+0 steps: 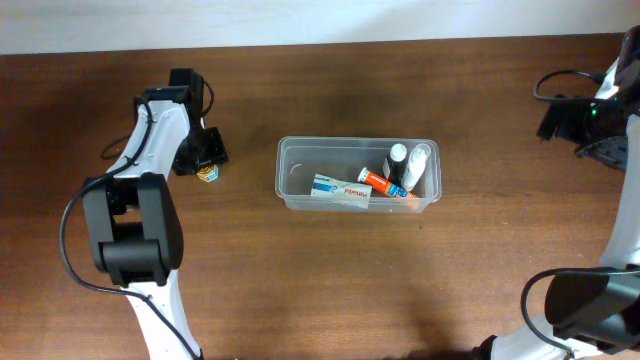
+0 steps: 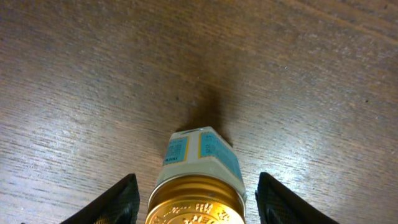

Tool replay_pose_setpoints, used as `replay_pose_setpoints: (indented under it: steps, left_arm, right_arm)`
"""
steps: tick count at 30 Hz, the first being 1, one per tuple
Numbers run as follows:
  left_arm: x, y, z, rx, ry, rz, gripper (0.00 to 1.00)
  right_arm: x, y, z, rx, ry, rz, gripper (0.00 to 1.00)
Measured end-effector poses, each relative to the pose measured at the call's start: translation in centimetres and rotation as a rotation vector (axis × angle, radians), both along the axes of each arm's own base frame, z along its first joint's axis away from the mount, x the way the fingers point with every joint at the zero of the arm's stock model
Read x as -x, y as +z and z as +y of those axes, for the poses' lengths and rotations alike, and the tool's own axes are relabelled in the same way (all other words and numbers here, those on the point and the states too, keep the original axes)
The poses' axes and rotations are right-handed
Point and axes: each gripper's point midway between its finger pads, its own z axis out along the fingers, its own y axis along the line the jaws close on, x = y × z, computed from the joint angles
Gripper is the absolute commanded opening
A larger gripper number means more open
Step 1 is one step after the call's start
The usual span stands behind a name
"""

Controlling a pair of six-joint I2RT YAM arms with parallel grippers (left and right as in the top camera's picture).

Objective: Pack container
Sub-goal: 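Lower the left gripper around the gold-lidded jar and close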

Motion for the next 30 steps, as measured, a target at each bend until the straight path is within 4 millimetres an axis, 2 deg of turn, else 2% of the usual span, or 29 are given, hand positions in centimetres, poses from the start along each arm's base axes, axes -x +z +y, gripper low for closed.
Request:
replay_pose_setpoints:
  steps: [30]
  left_arm:
    - [-0.03, -0.01, 0.0, -0.002, -0.037, 0.001, 0.6]
  right_arm:
    - [0.0, 0.0, 0.0, 0.0, 0.0, 0.0, 0.98]
